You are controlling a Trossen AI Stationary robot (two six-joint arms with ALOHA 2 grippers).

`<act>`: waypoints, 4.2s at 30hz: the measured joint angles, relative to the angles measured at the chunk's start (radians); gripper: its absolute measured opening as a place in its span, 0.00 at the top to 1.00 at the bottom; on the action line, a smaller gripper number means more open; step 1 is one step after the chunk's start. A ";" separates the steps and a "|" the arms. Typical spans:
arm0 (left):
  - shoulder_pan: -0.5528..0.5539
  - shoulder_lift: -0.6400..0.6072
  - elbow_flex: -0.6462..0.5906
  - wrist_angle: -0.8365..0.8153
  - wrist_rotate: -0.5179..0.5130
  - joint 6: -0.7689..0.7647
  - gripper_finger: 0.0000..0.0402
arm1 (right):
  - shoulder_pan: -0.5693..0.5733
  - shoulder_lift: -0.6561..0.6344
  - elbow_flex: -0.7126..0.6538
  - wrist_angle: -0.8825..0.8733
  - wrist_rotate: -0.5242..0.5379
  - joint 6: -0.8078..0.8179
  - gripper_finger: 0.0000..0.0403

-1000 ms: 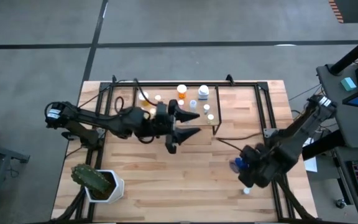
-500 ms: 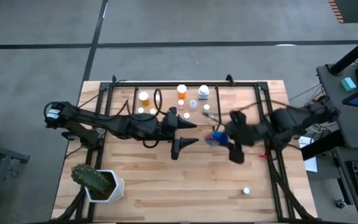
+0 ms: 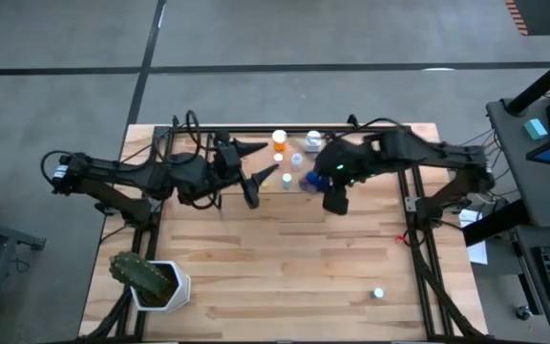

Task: Pick and place medicine bottles onto shelf by color
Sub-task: Put the dark blue pill bottle on the shelf, then put the blue pill bottle on the shelf

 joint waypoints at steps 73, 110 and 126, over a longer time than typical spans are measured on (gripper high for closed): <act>0.003 -0.101 -0.026 0.028 -0.109 0.023 0.38 | -0.127 0.334 0.226 -0.181 -0.040 -0.509 0.45; -0.157 0.254 0.190 0.137 0.111 -0.092 0.38 | 0.559 -0.252 -0.028 0.141 0.218 0.235 0.59; -0.228 0.657 0.417 0.001 0.104 -0.168 0.38 | 0.897 -0.472 -0.412 0.615 0.721 0.072 0.69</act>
